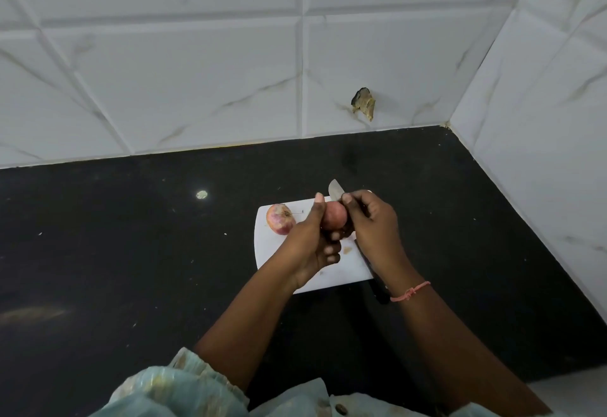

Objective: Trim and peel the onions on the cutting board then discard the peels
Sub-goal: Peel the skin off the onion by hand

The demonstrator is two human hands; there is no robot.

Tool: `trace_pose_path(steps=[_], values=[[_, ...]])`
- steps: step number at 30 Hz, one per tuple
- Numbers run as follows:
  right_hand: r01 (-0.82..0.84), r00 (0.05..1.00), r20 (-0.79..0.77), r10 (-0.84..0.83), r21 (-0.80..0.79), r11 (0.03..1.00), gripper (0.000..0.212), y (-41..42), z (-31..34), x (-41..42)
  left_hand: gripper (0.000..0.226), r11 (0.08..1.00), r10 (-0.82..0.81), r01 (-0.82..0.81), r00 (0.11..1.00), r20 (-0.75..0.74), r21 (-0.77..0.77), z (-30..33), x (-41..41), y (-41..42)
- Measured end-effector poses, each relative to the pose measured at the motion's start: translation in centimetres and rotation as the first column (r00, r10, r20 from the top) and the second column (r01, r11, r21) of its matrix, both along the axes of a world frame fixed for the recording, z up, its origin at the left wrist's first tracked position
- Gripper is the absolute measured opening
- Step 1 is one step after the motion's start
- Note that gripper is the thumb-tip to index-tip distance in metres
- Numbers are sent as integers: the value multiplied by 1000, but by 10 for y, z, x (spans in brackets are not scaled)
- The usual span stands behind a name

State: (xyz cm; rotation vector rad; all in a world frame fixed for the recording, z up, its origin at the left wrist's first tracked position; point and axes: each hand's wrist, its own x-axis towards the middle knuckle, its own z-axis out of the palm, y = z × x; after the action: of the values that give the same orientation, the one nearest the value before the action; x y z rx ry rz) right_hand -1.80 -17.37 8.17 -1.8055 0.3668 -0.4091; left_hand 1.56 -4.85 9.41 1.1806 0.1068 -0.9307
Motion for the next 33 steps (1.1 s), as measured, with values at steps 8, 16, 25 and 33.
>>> trace_pose_path(steps=[8,16,25,33], values=[[-303,953,-12,304,34,952,30,4,-11,-12,80,987,-77,67,995,69,145,2,15,4],[-224,974,-14,225,19,974,20,15,-6,-10,60,966,-43,-53,932,360,252,3,3,-1],[-241,971,1,241,22,970,33,14,-9,-17,47,975,107,-140,977,186,174,-2,16,3],[-28,977,-189,99,347,937,34,9,-13,-10,31,929,65,-196,921,383,315,-16,19,-3]])
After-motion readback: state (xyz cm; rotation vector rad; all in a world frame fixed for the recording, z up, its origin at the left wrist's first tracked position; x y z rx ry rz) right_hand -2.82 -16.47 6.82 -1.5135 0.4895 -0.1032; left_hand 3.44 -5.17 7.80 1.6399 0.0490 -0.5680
